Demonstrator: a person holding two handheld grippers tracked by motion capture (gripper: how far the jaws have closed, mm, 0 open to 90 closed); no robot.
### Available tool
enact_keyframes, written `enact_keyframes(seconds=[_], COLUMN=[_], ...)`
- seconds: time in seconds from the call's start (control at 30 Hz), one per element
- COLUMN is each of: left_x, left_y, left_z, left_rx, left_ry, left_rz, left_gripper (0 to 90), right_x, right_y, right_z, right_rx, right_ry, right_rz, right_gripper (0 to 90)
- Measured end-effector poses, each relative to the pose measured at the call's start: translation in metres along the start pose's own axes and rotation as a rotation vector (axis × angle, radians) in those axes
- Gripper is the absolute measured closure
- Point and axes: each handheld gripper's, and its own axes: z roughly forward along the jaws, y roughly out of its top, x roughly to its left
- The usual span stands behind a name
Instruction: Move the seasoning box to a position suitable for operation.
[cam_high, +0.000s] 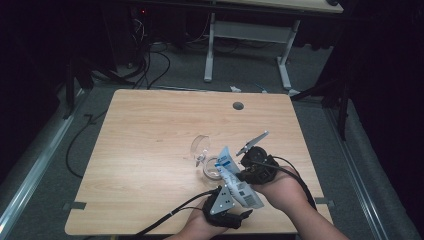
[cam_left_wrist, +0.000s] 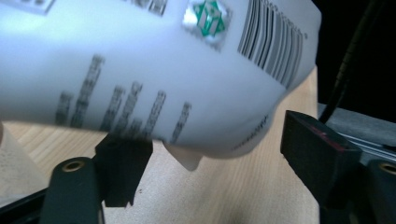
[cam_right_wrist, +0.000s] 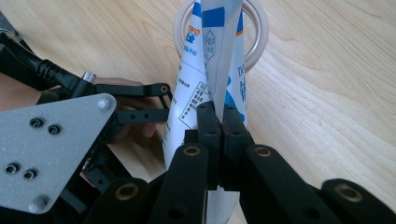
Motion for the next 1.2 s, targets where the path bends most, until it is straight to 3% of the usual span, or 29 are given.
enact_keyframes(seconds=[0.13, 0.33, 0.6, 1.2], left_x=[-0.002, -0.004, -0.006, -0.004], left_y=[0.001, 0.003, 0.006, 0.013], left_z=[-0.002, -0.006, -0.007, -0.013], left_rx=[-0.013, -0.023, -0.007, -0.018], left_ry=[0.031, 0.036, 0.010, 0.039], left_rz=[0.021, 0.029, -0.012, -0.006], left_gripper=[38.6, 45.4, 47.7, 49.0], right_x=[0.001, 0.000, 0.000, 0.000], right_y=[0.000, 0.000, 0.001, 0.017], right_z=[0.001, -0.003, -0.002, -0.003], right_rx=[-0.004, 0.002, 0.017, 0.020], right_ry=[0.010, -0.002, -0.004, -0.014], right_rz=[0.000, 0.001, -0.004, -0.032], right_gripper=[89.6, 89.5, 89.4, 89.7])
